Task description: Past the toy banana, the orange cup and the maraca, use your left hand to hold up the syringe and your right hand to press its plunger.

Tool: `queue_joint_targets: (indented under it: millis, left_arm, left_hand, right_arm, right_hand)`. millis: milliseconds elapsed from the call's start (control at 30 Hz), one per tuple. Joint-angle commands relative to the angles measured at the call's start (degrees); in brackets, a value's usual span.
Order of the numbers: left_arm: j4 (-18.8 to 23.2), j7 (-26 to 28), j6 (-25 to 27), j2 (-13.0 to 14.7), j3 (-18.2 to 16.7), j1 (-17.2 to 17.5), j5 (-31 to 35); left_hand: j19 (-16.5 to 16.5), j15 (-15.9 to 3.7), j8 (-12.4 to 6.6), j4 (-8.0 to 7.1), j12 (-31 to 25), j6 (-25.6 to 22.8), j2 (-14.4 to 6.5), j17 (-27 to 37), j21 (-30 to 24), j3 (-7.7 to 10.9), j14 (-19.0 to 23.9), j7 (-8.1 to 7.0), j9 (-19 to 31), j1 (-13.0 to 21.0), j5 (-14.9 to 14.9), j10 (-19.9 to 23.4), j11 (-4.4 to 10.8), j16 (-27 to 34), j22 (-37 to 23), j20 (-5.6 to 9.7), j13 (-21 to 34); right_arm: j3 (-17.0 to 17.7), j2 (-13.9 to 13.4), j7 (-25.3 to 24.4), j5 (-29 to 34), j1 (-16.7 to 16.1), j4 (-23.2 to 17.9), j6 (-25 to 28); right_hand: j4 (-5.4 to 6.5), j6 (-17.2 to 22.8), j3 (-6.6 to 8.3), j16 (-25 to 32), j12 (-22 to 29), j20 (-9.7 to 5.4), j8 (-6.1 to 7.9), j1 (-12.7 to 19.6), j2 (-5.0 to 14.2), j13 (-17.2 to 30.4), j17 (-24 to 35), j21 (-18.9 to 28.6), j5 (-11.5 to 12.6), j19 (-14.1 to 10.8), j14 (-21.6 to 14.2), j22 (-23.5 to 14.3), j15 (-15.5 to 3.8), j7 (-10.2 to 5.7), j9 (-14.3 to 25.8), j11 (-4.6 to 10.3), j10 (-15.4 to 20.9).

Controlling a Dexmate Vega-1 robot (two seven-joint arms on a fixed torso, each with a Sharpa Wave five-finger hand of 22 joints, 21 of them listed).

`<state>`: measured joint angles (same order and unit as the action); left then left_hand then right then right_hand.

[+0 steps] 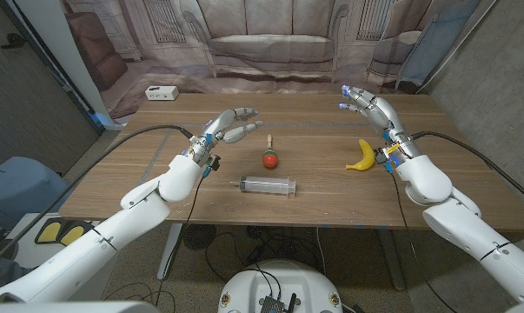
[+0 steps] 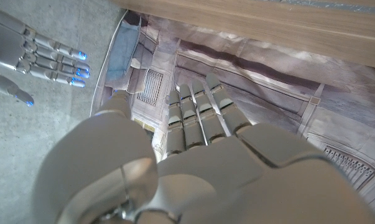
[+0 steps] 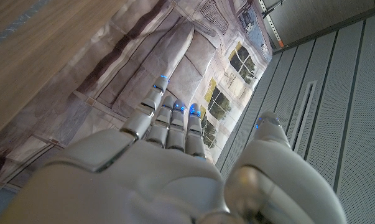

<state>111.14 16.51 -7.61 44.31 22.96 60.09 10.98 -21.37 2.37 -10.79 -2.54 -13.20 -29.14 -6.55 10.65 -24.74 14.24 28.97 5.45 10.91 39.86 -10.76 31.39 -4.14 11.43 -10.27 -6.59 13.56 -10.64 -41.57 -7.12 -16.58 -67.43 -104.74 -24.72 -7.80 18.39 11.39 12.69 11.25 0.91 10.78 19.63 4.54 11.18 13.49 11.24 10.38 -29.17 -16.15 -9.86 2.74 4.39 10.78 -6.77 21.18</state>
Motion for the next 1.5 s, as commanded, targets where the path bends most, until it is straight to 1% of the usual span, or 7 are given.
queue_joint_targets:
  millis: [33, 167, 367, 667, 1300, 1400, 1500]
  left_arm:
    - [-4.1, -0.9, -4.8, -2.5, -3.2, -0.9, -8.6]
    - [-5.9, -1.8, -6.7, -3.4, -3.6, -1.1, -12.0]
    - [-9.3, -4.0, -10.2, -5.1, -3.7, -1.8, -17.8]
    - [-14.1, -9.4, -13.2, -7.5, -3.8, -3.3, -28.4]
    - [-18.6, -13.8, -12.4, -8.4, -4.9, -4.4, -39.7]
    - [-18.8, -13.4, -11.8, -8.4, -5.0, -4.3, -40.1]
    - [-19.5, -13.1, -11.4, -8.6, -5.0, -4.5, -40.5]
  left_hand:
    - [0.2, -0.02, 0.25, -0.44, 0.4, 0.6, 0.2, 0.0, 0.3, -0.09, -0.6, -0.01, 0.0, -0.9, 0.2, -0.6, -0.36, -0.2, -0.1, -0.45, 0.0]
    - [0.3, 0.38, 0.42, -0.77, 0.7, 1.3, 0.6, 0.0, 0.6, -0.53, -1.1, 0.11, 0.0, -1.8, 0.4, -1.2, -0.85, -0.3, -0.1, -0.57, -0.1]
    - [0.7, 0.83, 0.56, -1.23, 0.9, 2.3, 1.0, 0.1, 1.0, -1.08, -1.8, 0.36, -0.1, -3.0, 0.5, -1.8, -1.33, -0.5, -0.1, -0.61, -0.2]
    - [1.5, 1.39, 0.82, -1.84, 1.4, 4.3, 1.5, 0.1, 1.8, -1.86, -3.2, 0.66, -0.1, -4.8, 0.7, -3.1, -1.99, -0.8, -0.1, -0.96, -0.4]
    - [3.7, 2.48, 0.9, -2.8, 2.4, 8.8, 2.7, 0.1, 3.9, -3.51, -7.4, 0.57, -0.2, -8.3, 0.8, -7.6, -2.89, -1.2, -0.1, -1.42, -0.8]
    - [4.1, 1.95, 0.85, -2.9, 2.2, 9.4, 2.9, 0.1, 4.3, -3.77, -7.9, 0.42, -0.3, -8.7, 0.7, -7.9, -2.34, -1.2, -0.1, -1.21, -0.9]
    - [3.4, 1.05, 0.46, -2.95, 1.7, 9.2, 3.2, 0.0, 4.4, -4.12, -7.4, 0.31, -0.3, -9.3, 0.7, -7.1, -1.75, -0.7, -0.1, 0.56, -1.1]
  right_arm:
    - [-0.2, 0.7, 2.0, -5.0, 0.4, 0.8, -0.8]
    - [-0.6, 1.0, 3.7, -7.9, 0.8, 1.5, -0.5]
    - [-1.2, 1.7, 6.1, -12.6, 1.6, 3.0, -0.5]
    - [-2.3, 3.2, 9.6, -19.2, 3.4, 6.1, 0.6]
    - [-2.8, 3.4, 9.7, -20.5, 4.3, 9.2, 1.1]
    - [-2.8, 3.1, 9.9, -20.5, 4.2, 9.6, 1.3]
    - [-2.8, 3.3, 10.3, -21.1, 4.0, 10.5, 0.8]
  right_hand:
    - [0.36, 1.6, -0.47, -0.2, 0.0, -0.07, 0.68, -0.7, -0.18, 0.1, 0.3, 0.1, -0.2, 0.0, 0.5, -0.2, 0.01, 0.26, 0.2, -0.37, -0.5]
    - [0.46, 2.7, -0.58, -0.3, -0.1, -0.08, 1.1, -1.0, -0.23, 0.1, 0.3, 0.0, -0.2, 0.2, 0.9, -0.2, 0.25, 0.25, 0.3, -0.48, -0.9]
    - [0.54, 0.0, -0.65, -0.4, -0.1, -0.06, 0.09, -1.2, -0.26, 0.1, 0.2, 0.0, -0.2, 0.3, 1.0, -0.2, 0.39, 0.67, 0.3, -0.53, -1.2]
    - [0.86, -1.6, -0.96, -0.7, -0.3, 0.0, -0.27, -2.0, -0.45, 0.1, 0.2, -0.2, -0.2, 1.0, 1.9, -0.2, 0.76, 0.68, 0.3, -0.73, -1.9]
    - [1.36, -3.2, -1.85, -1.5, -0.7, -0.32, -0.12, -3.7, -1.36, 0.1, 0.2, -0.8, -0.2, 3.7, 4.6, -0.2, 0.77, 0.82, 0.1, -0.94, -4.1]
    - [1.53, -2.5, -2.05, -1.6, -0.7, -0.42, 0.23, -4.1, -1.47, 0.1, 0.2, -0.9, -0.1, 4.6, 5.2, -0.2, 0.87, 0.75, 0.1, -0.9, -4.6]
    - [1.78, -3.4, -2.52, -1.7, -0.8, -0.7, -0.11, -5.0, -1.9, 0.1, 0.2, -1.0, -0.1, 5.8, 6.4, -0.2, 0.8, 0.41, 0.0, -0.98, -5.8]
